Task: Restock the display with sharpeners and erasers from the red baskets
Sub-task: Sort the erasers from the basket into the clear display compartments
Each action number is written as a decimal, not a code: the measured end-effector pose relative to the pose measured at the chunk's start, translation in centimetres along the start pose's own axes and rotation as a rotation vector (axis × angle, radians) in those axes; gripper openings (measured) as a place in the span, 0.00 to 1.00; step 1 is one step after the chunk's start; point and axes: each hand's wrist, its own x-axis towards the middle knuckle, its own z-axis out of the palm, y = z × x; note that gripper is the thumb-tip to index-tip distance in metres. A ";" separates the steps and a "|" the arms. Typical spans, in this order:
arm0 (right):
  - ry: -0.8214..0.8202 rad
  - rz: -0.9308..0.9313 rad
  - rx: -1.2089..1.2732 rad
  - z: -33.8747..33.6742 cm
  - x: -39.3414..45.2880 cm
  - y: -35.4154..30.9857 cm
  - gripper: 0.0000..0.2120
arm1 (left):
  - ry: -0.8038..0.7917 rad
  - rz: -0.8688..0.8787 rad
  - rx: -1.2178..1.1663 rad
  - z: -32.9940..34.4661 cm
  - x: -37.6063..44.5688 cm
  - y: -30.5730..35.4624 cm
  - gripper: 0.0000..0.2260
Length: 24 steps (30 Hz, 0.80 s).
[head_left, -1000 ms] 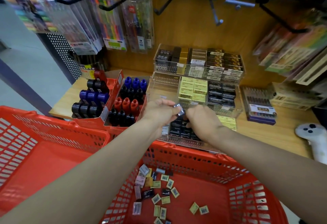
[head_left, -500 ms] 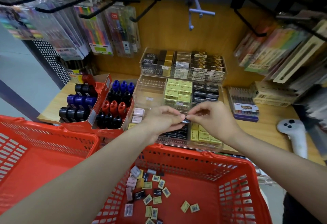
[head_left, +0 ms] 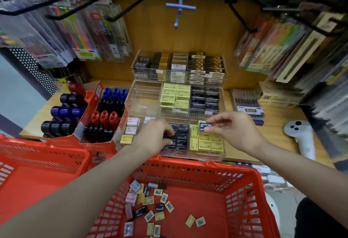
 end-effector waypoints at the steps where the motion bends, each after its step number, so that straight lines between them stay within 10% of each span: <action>1: -0.007 0.008 0.023 -0.2 -0.2 0.2 0.10 | -0.003 0.021 0.055 0.3 0.3 0.0 0.12; 17: 0.014 0.051 0.105 -1.0 -1.5 0.2 0.11 | 0.069 0.192 0.473 0.7 0.5 0.1 0.13; 24: 0.025 0.056 0.147 0.0 -1.5 -1.3 0.11 | 0.009 0.290 -0.410 -2.4 -0.8 4.6 0.26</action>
